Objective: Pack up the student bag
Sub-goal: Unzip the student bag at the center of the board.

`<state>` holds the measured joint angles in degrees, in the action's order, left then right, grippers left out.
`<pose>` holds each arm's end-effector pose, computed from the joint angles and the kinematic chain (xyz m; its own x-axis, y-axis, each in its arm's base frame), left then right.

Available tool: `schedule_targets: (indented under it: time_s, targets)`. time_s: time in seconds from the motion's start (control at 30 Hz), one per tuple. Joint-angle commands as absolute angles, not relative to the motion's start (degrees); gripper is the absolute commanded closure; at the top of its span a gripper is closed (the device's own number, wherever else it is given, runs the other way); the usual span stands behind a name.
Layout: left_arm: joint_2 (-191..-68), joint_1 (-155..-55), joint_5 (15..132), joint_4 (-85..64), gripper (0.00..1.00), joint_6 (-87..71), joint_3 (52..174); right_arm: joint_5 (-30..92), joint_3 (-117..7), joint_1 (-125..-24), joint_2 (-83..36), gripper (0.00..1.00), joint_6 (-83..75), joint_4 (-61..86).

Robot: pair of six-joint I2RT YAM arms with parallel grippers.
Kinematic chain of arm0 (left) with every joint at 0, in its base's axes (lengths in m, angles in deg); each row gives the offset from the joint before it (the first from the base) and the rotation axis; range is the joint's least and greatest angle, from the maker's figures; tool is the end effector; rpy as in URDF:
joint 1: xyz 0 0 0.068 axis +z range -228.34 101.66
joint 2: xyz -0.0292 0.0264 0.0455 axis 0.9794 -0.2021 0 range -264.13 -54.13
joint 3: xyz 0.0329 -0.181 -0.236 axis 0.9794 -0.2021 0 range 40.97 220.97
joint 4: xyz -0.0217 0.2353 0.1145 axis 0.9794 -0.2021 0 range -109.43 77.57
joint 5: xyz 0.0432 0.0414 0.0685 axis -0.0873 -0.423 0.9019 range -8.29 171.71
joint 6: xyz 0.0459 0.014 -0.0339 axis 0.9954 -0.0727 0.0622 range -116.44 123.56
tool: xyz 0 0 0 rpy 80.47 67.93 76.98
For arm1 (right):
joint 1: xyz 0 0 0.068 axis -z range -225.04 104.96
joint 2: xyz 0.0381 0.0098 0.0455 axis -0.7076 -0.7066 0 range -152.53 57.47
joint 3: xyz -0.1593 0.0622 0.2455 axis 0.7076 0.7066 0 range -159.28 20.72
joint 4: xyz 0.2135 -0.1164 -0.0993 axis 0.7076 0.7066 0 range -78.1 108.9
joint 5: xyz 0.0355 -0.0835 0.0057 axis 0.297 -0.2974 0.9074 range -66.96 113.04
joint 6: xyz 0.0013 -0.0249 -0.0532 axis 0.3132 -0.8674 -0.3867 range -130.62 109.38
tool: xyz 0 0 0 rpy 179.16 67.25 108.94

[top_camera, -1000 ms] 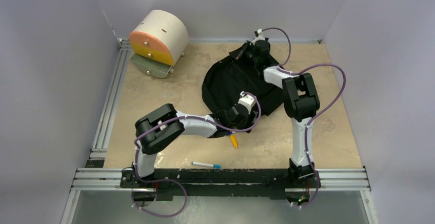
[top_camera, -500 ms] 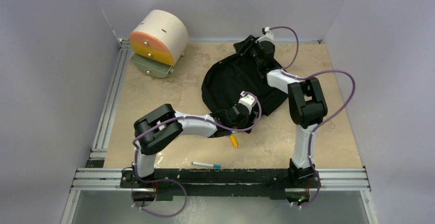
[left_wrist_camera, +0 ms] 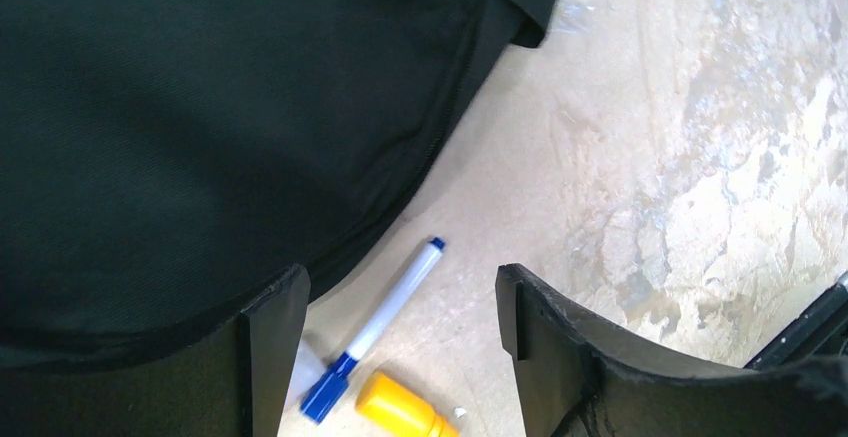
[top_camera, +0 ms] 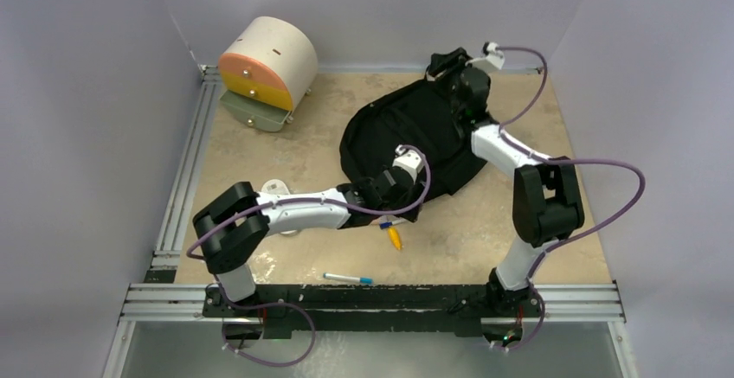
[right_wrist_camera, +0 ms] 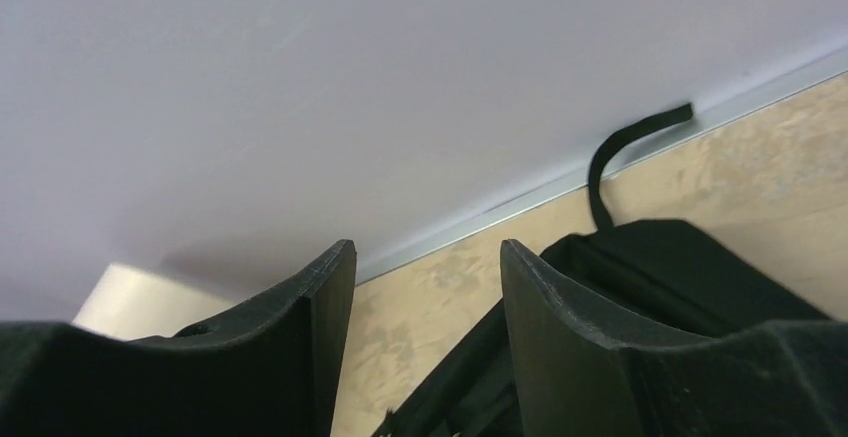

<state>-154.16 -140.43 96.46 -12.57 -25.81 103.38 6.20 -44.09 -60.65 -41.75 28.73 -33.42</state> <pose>0.1937 -0.3426 0.2270 -0.6228 0.1623 -0.7654 0.5220 0.8149 -0.2519 0.4043 0.1002 0.3330 0.1514 0.6725 -0.7245 -0.1029 0.7397 0.6650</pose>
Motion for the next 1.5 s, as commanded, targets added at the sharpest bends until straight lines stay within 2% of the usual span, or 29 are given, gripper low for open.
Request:
schedule_targets:
  time_s: [0.0, 0.33, 0.37, 0.4, 0.43, 0.8, 1.1, 1.23, 1.3, 1.47]
  targets:
    - [-149.3, -136.2, 97.8, -19.0, 0.32, -32.4, 103.4, 9.5, -58.0, -56.9, -43.6, 0.42, 28.5, -3.9]
    - [-143.5, -128.7, 97.6, -22.7, 0.32, -36.2, 95.3, 21.7, -65.8, -56.5, -48.6, 0.35, 10.1, 21.8]
    - [-143.6, -128.7, 98.0, -23.1, 0.32, -36.2, 95.1, 21.4, -65.7, -56.5, -49.0, 0.30, 8.8, 22.1]
    - [-143.7, -128.6, 98.3, -23.5, 0.32, -36.1, 94.9, 20.2, -65.2, -56.5, -49.4, 0.20, 7.1, 21.7]
    - [-143.8, -128.5, 98.6, -23.6, 0.32, -36.1, 94.7, 19.9, -64.9, -56.5, -49.8, 0.18, 6.1, 21.6]
    - [-146.1, -125.3, 98.3, -23.7, 0.31, -35.3, 94.1, 22.2, -65.7, -57.5, -51.7, 0.21, -3.8, 25.5]
    - [-144.9, -124.5, 97.6, -23.2, 0.31, -34.4, 94.3, 22.9, -60.1, -62.9, -51.5, 0.19, -5.6, 24.4]
    - [-144.7, -124.4, 97.4, -23.3, 0.31, -34.4, 94.1, 26.1, -58.5, -64.7, -49.5, 0.16, -5.4, 23.3]
    - [-144.7, -124.4, 97.4, -23.2, 0.31, -34.6, 93.8, 27.8, -57.9, -65.5, -48.7, 0.09, -5.2, 23.1]
    - [-144.7, -124.3, 96.5, -22.6, 0.31, -35.7, 93.4, 28.8, -56.9, -67.0, -48.5, 0.03, -5.5, 24.0]
